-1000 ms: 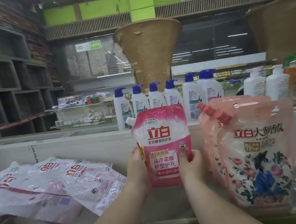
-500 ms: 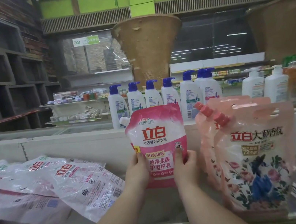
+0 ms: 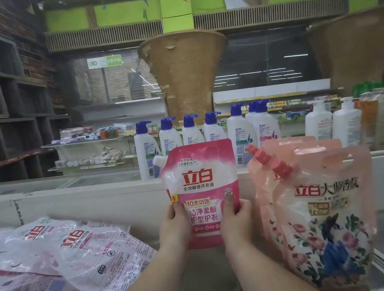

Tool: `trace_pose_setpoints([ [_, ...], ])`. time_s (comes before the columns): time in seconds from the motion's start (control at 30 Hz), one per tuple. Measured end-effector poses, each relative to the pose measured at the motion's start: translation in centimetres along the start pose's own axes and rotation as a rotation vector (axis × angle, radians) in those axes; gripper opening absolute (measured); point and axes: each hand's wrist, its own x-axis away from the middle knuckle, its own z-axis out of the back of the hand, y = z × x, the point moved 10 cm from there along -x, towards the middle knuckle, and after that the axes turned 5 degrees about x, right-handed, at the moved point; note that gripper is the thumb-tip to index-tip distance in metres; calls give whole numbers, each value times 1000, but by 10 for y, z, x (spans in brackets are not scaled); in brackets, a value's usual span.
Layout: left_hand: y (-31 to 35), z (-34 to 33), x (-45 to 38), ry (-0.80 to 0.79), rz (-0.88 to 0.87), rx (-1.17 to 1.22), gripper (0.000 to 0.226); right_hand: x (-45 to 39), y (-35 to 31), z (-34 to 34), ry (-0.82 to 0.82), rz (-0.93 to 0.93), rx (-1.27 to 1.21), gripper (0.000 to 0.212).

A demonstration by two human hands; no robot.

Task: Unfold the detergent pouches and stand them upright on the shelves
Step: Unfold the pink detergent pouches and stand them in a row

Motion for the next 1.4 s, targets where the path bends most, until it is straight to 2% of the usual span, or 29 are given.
trace_pose_setpoints([
  [0.33,-14,-6,-14,8,68,29,38,-15,15,-7,4,-33,-19,37],
  [0.73,-15,-18,-22,31,85,100,31,-23,22,-15,-91,-92,-21,27],
  [0.87,-27,-8,-37,147,84,91,45,-23,25,-20,-146,-114,-54,27],
  [1.03,-36,-7,-40,180,114,87,54,-28,33,-25,-164,-108,-45,30],
  [1.23,-13,-8,-5,173,192,200,40,-29,35,-31,-202,-103,-44,37],
  [1.3,-13,-4,-10,183,163,192,44,-27,35,-33,-231,-101,-36,37],
  [1.4,-46,13,-51,234,120,159,65,-23,32,-32,-223,-86,-34,36],
])
